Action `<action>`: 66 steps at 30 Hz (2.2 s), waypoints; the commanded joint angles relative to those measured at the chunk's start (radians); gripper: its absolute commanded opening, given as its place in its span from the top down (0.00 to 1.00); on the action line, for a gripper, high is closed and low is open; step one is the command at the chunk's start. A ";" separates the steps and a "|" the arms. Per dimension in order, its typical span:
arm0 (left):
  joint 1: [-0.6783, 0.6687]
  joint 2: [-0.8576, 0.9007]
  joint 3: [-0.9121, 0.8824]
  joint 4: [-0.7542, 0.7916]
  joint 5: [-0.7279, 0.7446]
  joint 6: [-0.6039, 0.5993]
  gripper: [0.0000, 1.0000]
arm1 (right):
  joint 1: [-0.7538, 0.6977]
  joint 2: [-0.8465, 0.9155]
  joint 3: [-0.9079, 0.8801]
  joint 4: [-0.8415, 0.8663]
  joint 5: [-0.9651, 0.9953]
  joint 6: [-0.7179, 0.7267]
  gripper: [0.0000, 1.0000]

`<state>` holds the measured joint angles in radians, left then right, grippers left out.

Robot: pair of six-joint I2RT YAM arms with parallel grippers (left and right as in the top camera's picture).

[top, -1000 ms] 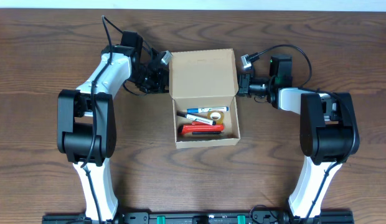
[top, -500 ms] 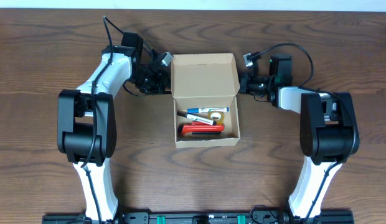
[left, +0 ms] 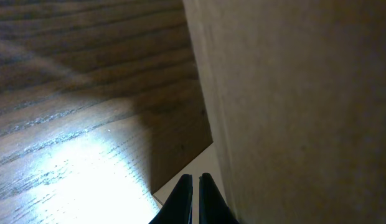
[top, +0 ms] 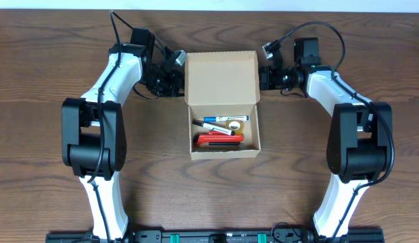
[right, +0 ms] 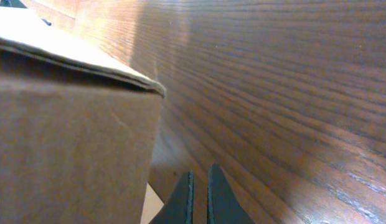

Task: Pack container
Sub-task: 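Grip the lid edges with both grippers and swing the lid upward, then fold the lid down over the box and press it shut with both grippers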

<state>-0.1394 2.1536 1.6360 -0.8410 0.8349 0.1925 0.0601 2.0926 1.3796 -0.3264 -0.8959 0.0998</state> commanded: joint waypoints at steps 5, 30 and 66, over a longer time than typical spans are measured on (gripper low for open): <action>-0.006 0.009 0.019 -0.026 0.001 0.040 0.94 | 0.025 -0.029 0.014 -0.023 -0.010 -0.057 0.99; -0.006 -0.176 0.023 -0.075 -0.062 0.066 0.94 | 0.033 -0.160 0.014 -0.099 -0.003 -0.117 0.99; -0.130 -0.487 0.023 -0.420 -0.413 0.099 0.93 | 0.066 -0.320 0.015 -0.323 0.375 -0.237 0.99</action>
<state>-0.2707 1.6958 1.6375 -1.2434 0.5545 0.2710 0.1219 1.8290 1.3796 -0.6415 -0.6472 -0.1104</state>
